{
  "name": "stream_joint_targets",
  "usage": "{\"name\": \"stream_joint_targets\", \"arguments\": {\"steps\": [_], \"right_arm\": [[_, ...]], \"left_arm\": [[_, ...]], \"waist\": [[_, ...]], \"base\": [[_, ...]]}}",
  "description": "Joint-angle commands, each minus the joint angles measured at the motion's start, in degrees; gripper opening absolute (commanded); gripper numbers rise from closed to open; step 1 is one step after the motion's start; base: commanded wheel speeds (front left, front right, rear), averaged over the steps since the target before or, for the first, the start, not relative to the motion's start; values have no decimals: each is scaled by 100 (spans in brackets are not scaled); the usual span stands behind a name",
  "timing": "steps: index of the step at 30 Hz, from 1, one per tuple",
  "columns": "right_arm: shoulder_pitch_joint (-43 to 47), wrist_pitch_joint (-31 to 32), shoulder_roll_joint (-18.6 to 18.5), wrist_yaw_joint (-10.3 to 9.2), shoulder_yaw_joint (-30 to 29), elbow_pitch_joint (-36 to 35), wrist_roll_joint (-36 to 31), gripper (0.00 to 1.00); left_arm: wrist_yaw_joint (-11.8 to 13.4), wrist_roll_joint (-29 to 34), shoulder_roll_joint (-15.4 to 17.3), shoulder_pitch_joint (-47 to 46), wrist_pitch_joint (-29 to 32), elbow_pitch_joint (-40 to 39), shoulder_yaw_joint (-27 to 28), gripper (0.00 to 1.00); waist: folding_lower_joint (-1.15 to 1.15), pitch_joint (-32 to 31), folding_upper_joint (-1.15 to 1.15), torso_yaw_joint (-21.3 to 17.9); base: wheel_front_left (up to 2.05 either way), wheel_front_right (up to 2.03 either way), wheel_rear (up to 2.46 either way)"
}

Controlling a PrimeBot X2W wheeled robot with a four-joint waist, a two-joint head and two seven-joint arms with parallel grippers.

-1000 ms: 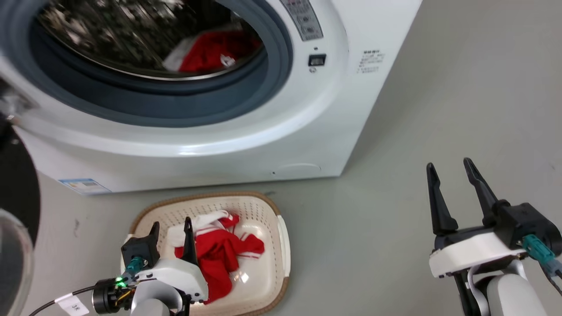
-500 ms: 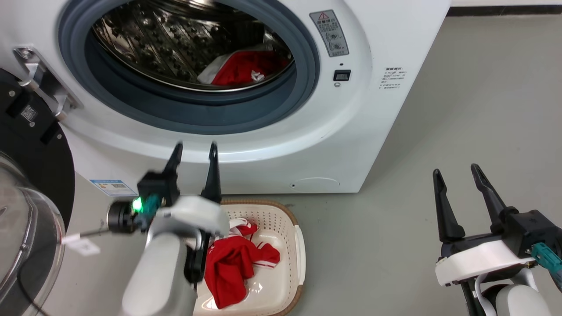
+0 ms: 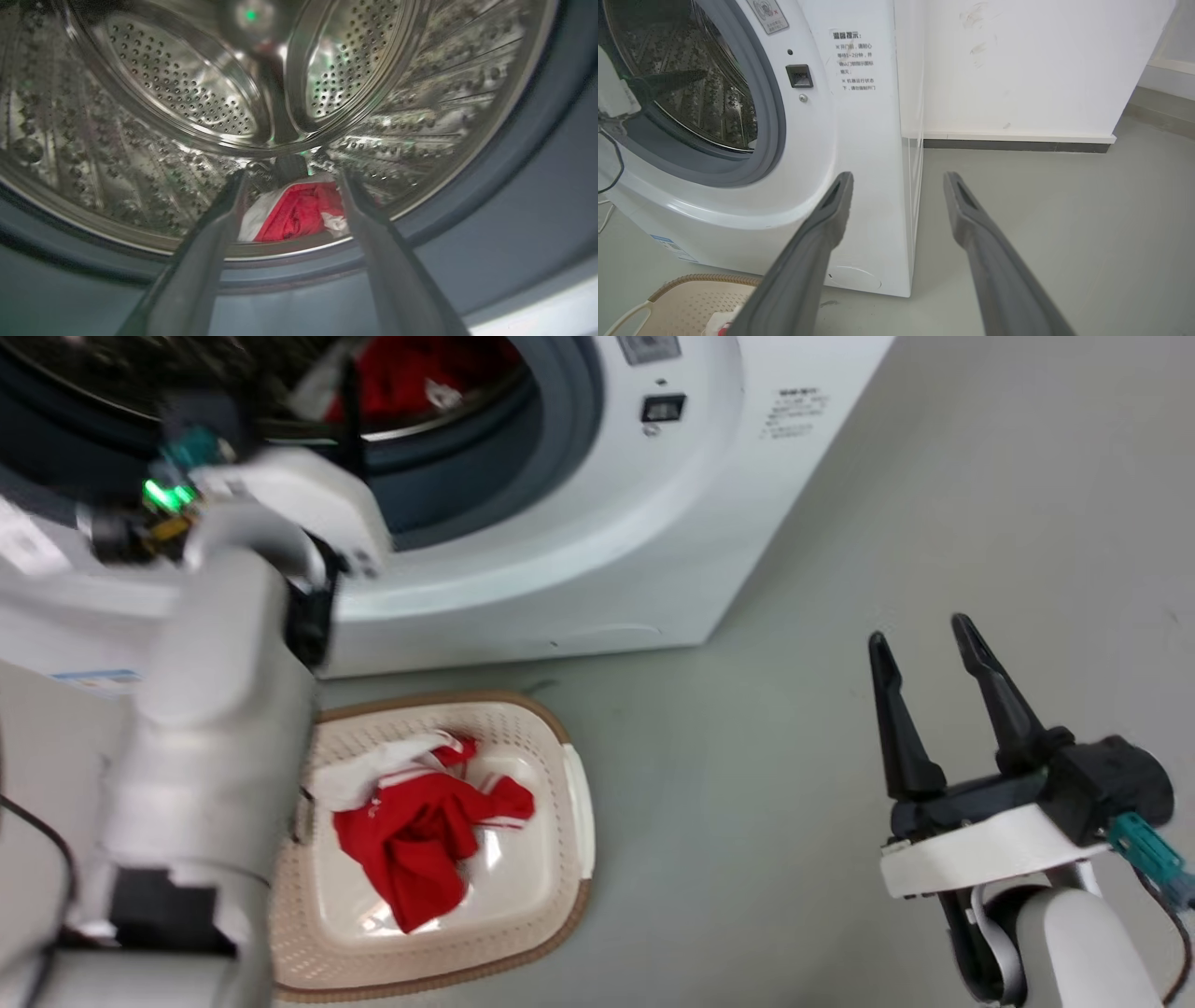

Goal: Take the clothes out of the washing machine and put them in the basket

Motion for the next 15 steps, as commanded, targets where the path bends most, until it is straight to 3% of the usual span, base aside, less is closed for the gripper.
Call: {"name": "stream_joint_targets", "arguments": {"steps": [1,15], "right_arm": [[-142,-61,10,-4,69,38,69,100],[-958,-477,15,-4,764,512,824,100]], "left_arm": [[-34,52,146,-303,128,136,-7,100],[-287,37,1266,-2769,2469,1399,-42,100]], "waist": [[0,538,0,-468],[0,2118,0,-1523]], "base": [[0,0,0],[0,0,0]]}}
